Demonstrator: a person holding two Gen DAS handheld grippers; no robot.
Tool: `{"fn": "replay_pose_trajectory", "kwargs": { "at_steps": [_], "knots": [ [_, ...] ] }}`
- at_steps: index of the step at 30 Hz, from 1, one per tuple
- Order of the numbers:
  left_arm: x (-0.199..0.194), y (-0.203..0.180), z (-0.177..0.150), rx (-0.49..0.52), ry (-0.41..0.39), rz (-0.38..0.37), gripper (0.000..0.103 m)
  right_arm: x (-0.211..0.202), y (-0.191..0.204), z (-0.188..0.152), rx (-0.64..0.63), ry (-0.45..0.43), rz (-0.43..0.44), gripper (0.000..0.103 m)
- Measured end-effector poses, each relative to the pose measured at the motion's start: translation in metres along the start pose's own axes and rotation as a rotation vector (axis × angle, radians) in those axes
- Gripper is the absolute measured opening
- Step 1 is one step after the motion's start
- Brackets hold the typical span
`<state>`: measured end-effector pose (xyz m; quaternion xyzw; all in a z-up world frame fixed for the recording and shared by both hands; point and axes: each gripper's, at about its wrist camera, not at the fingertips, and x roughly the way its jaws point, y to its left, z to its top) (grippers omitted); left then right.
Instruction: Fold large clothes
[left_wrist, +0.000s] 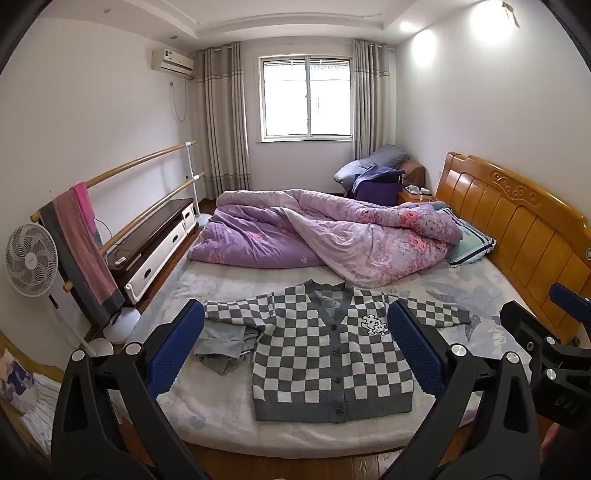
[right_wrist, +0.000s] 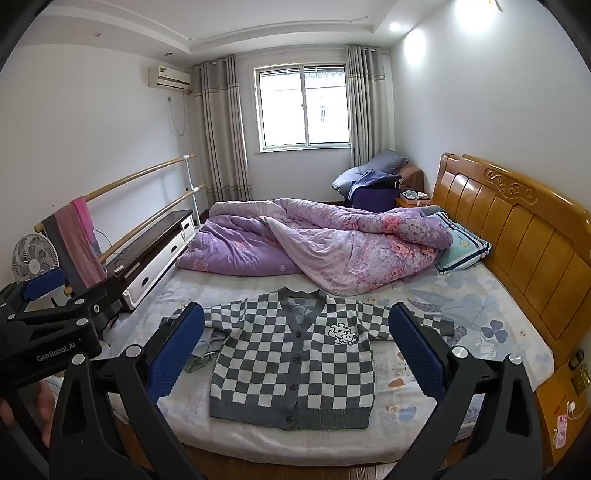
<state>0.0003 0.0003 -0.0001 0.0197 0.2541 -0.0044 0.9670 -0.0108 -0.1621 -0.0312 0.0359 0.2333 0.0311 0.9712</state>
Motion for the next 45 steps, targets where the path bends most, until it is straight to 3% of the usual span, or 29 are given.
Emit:
{"fn": "replay_pose_trajectory", "kwargs": {
  "at_steps": [45],
  "knots": [
    [-0.0003, -0.0056, -0.0058, 0.005, 0.001, 0.004, 0.099, 0.0035, -0.0069, -0.0046, 0.004, 0.024, 0.003, 0.096]
  ]
}}
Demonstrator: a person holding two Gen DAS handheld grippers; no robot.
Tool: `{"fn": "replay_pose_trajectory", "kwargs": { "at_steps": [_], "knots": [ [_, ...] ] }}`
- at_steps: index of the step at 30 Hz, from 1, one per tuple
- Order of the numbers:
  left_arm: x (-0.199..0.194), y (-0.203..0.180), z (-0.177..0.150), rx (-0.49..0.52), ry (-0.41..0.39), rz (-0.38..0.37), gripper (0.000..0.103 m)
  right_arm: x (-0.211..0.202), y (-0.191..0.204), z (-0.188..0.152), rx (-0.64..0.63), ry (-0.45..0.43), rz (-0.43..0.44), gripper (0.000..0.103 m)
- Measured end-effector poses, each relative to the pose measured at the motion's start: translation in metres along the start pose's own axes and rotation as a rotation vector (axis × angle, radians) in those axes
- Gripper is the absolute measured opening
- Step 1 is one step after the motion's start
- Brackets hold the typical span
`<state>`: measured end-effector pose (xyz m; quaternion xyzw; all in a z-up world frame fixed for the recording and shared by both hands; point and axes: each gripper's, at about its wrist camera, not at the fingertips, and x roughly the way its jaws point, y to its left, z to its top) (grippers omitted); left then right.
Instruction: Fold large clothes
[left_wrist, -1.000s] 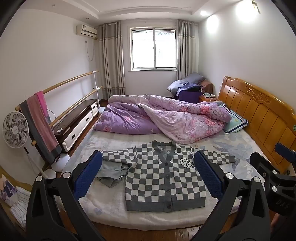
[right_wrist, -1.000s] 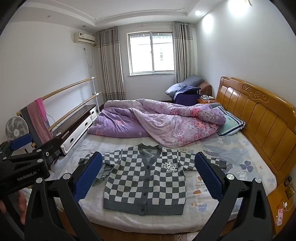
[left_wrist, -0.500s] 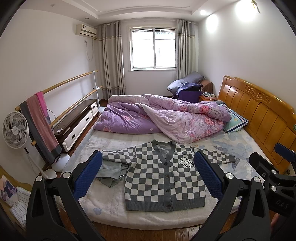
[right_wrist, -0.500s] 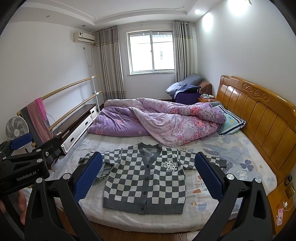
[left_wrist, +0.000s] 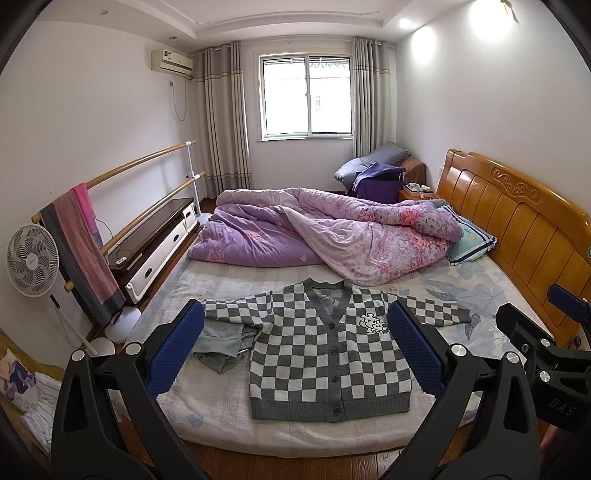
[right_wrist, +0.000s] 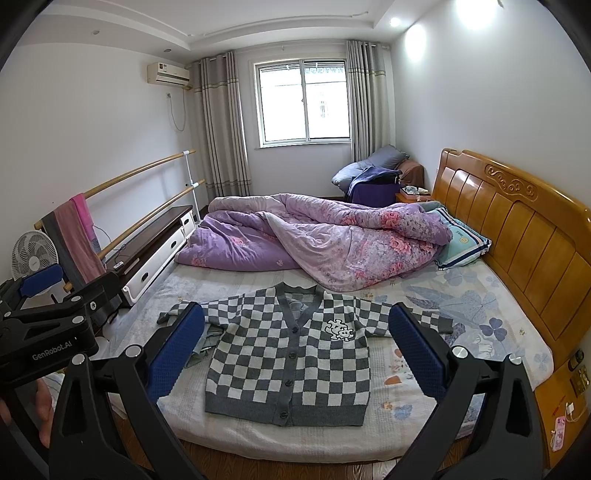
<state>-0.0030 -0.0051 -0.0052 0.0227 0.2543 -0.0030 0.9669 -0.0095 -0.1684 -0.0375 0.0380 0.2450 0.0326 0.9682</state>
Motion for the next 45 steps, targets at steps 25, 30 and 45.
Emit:
{"fn": "replay_pose_trajectory", "kwargs": {
  "at_steps": [25, 30, 45],
  "knots": [
    [0.009, -0.009, -0.004, -0.015, 0.022, 0.031, 0.099, 0.011, -0.021, 0.005, -0.001, 0.025, 0.037, 0.096],
    [0.016, -0.019, -0.003, -0.015, 0.031, 0.038, 0.099, 0.012, -0.027, 0.006, 0.003, 0.027, 0.045, 0.096],
    [0.036, -0.026, -0.012, -0.005, 0.046, 0.033, 0.099, 0.033, -0.045, 0.014, 0.015, 0.051, 0.049, 0.096]
  ]
}}
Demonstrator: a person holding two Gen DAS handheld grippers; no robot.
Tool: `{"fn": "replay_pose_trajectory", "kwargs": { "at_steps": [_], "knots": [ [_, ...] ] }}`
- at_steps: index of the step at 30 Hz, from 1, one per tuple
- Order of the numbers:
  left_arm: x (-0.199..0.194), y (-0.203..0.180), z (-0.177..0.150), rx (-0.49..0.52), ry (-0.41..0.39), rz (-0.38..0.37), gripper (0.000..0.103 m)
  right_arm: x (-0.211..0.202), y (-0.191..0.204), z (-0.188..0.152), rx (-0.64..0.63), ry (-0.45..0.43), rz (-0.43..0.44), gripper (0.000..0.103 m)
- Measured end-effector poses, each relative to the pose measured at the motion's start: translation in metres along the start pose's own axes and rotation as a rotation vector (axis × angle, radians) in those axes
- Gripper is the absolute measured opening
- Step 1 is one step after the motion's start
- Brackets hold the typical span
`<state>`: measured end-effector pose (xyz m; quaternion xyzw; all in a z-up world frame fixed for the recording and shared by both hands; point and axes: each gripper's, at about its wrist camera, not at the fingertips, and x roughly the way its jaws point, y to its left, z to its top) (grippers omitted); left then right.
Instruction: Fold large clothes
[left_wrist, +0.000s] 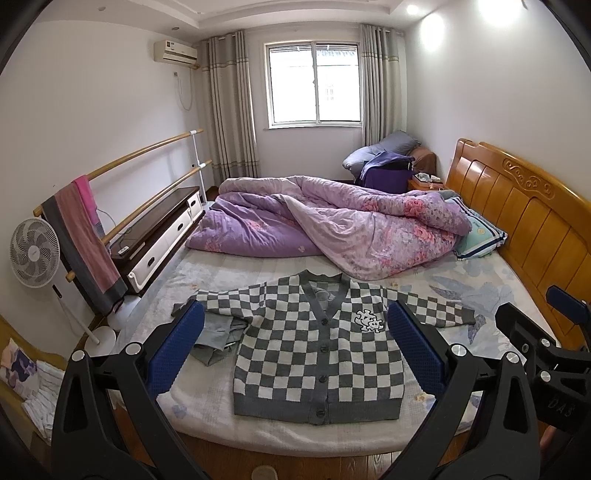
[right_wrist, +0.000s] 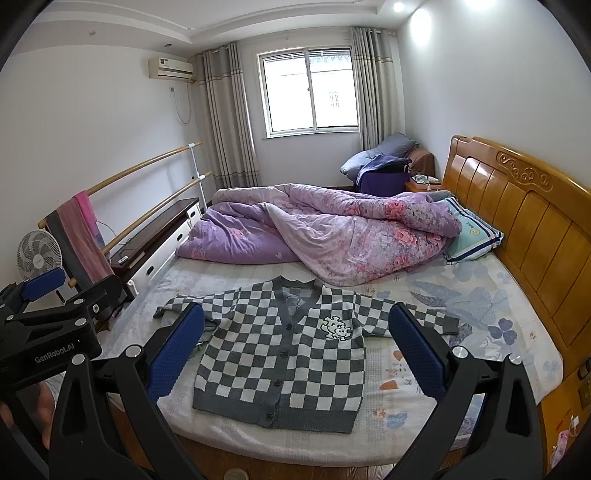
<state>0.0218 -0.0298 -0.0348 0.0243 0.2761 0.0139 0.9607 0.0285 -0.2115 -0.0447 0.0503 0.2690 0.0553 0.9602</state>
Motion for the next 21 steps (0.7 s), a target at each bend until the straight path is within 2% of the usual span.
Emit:
{"fn": "replay_pose_trajectory", "kwargs": {
  "at_steps": [10, 21],
  "knots": [
    [0.034, 0.006, 0.007, 0.017, -0.005, -0.009, 0.099, 0.033, 0.005, 0.009, 0.008, -0.004, -0.023, 0.096],
    [0.107, 0.048, 0.038, 0.024, 0.048, -0.055, 0.099, 0.097, 0.031, 0.027, 0.032, 0.002, -0.052, 0.096]
  ]
}}
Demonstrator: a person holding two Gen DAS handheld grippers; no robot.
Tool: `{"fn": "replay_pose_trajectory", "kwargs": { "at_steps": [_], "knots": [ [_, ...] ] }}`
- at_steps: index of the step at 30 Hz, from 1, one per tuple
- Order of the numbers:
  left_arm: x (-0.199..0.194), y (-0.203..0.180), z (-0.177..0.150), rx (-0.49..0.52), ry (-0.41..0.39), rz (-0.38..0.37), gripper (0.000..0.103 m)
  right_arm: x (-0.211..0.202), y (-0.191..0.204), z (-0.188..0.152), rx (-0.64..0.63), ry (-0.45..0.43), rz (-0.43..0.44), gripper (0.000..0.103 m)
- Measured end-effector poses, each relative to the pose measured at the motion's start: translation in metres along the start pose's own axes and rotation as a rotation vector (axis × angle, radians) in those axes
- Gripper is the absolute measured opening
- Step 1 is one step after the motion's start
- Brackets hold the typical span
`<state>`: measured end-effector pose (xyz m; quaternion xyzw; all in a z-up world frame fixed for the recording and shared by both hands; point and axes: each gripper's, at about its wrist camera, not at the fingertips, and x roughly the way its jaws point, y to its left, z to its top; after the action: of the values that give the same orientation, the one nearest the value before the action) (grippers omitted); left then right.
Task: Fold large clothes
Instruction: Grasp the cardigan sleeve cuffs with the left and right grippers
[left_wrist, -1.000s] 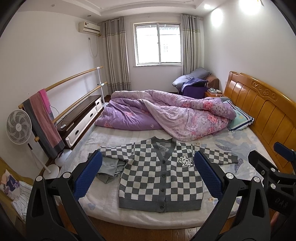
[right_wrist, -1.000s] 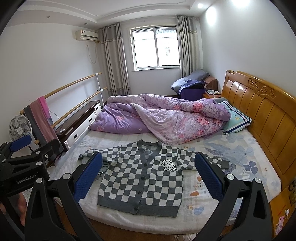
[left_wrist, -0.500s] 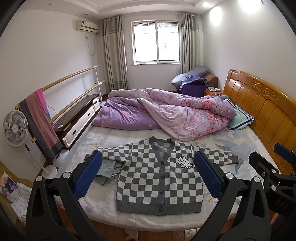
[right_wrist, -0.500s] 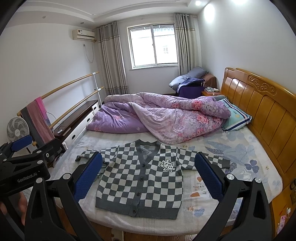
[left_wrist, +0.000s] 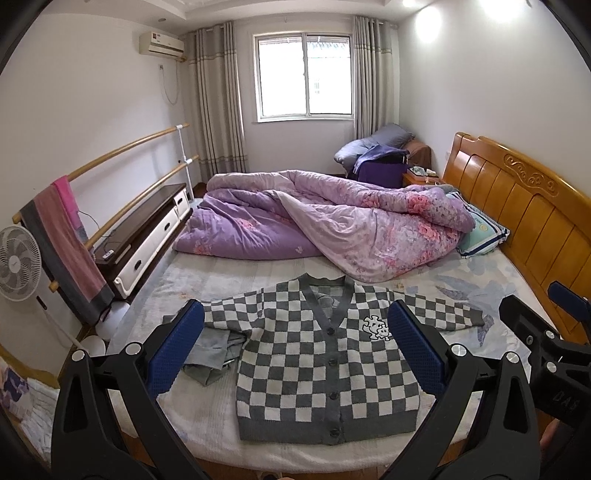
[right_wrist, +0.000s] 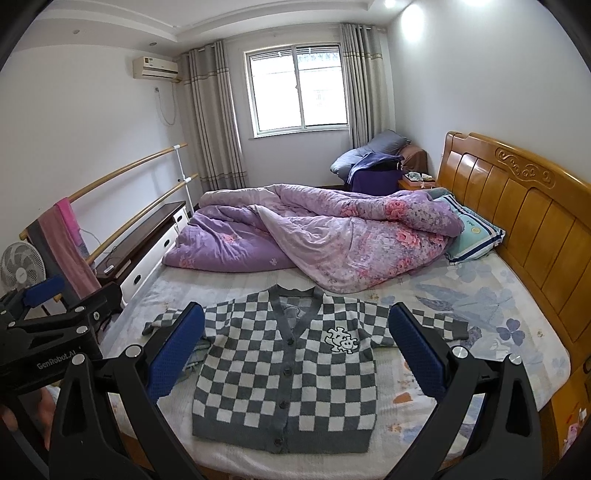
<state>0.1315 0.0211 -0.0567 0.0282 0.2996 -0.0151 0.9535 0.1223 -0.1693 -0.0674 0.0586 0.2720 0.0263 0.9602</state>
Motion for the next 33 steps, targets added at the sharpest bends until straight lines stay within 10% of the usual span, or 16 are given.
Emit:
{"fn": "replay_pose_trajectory", "kwargs": {
  "at_steps": [33],
  "knots": [
    [0.285, 0.2, 0.053, -0.116, 0.256, -0.071, 0.099, 0.284, 0.181, 0.031, -0.047, 0.229, -0.088, 0.096]
  ]
}}
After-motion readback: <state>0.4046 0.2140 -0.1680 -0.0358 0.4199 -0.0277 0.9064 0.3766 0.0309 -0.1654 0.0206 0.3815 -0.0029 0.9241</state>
